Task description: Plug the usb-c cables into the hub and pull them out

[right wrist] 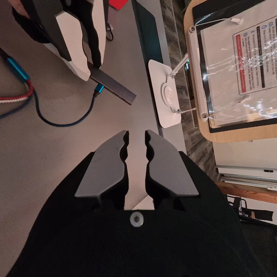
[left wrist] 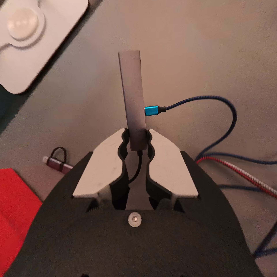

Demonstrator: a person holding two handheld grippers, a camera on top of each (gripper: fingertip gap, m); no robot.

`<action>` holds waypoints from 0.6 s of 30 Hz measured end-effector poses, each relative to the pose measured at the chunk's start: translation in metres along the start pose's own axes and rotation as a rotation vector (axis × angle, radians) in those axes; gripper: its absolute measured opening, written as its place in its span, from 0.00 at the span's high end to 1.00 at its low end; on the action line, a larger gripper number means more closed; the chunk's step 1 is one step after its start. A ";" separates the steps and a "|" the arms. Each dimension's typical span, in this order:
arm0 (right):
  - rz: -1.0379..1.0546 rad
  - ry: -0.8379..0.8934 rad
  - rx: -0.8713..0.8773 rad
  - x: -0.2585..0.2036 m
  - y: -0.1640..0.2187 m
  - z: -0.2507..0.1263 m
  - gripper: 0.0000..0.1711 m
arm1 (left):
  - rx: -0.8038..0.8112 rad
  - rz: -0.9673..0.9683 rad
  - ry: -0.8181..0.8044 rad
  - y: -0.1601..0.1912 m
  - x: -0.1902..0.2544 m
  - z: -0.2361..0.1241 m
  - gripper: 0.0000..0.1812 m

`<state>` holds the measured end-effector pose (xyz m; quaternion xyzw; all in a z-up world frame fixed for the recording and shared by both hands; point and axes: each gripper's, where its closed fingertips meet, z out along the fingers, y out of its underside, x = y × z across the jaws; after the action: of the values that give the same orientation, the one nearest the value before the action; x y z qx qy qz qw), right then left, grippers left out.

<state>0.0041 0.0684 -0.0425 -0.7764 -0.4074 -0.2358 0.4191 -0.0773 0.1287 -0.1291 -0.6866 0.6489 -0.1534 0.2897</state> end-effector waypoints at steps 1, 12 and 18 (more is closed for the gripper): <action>-0.001 -0.004 -0.004 -0.001 0.000 0.000 0.87 | -0.009 -0.028 0.027 0.003 0.002 0.003 0.88; 0.010 -0.001 -0.011 0.004 0.004 -0.005 0.87 | 0.000 -0.062 0.005 -0.002 -0.014 -0.010 0.71; -0.005 0.002 -0.022 0.004 0.006 -0.005 0.87 | 0.164 -0.156 -0.218 -0.022 -0.085 -0.120 0.71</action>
<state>0.0108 0.0640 -0.0396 -0.7796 -0.4063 -0.2423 0.4104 -0.1399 0.1881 -0.0074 -0.7217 0.5434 -0.1524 0.4008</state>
